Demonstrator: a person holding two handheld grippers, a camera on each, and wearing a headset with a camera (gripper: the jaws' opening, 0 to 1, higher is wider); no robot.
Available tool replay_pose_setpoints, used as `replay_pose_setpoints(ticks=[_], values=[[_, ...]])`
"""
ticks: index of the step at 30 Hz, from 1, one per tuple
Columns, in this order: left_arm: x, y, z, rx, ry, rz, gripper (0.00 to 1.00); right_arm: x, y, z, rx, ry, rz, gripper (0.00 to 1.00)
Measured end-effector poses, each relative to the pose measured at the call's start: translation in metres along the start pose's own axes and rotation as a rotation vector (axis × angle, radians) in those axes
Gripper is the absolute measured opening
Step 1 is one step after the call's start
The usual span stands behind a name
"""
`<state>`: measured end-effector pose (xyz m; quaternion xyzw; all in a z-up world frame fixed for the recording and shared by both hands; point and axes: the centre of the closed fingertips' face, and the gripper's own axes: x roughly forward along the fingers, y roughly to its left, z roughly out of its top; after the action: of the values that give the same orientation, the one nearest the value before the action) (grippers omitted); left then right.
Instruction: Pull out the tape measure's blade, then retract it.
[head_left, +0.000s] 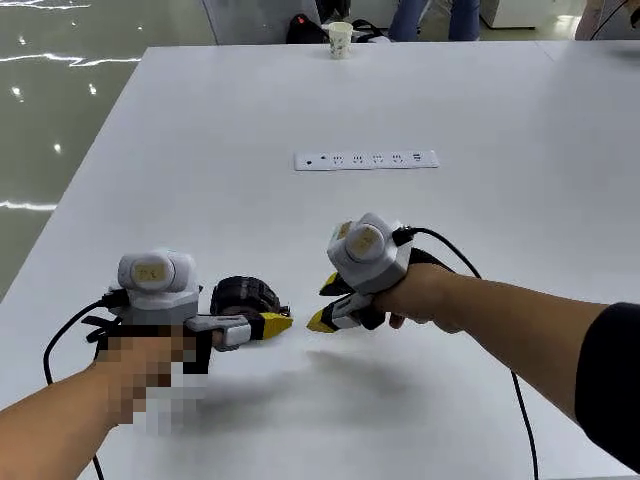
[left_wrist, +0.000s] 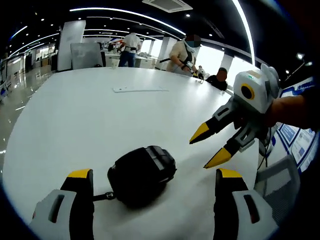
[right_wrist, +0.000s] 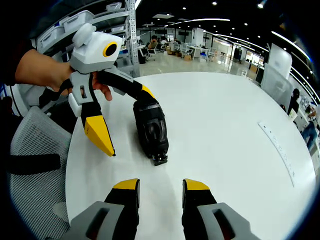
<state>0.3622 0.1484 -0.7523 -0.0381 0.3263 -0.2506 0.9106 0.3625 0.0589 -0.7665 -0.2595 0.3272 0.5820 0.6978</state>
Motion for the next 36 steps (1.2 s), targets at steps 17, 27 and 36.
replay_pose_setpoints(ticks=[17, 27, 36], values=[[-0.022, -0.006, -0.015, 0.077, 0.042, -0.087, 0.99, -0.034, 0.000, -0.026, 0.067, -0.052, -0.056, 0.39], [-0.038, 0.006, -0.018, 0.097, 0.024, -0.084, 0.99, -0.060, -0.003, -0.051, 0.141, -0.095, -0.094, 0.43], [-0.053, 0.009, -0.026, 0.118, 0.035, -0.086, 0.99, -0.083, 0.002, -0.078, 0.144, -0.093, -0.115, 0.51]])
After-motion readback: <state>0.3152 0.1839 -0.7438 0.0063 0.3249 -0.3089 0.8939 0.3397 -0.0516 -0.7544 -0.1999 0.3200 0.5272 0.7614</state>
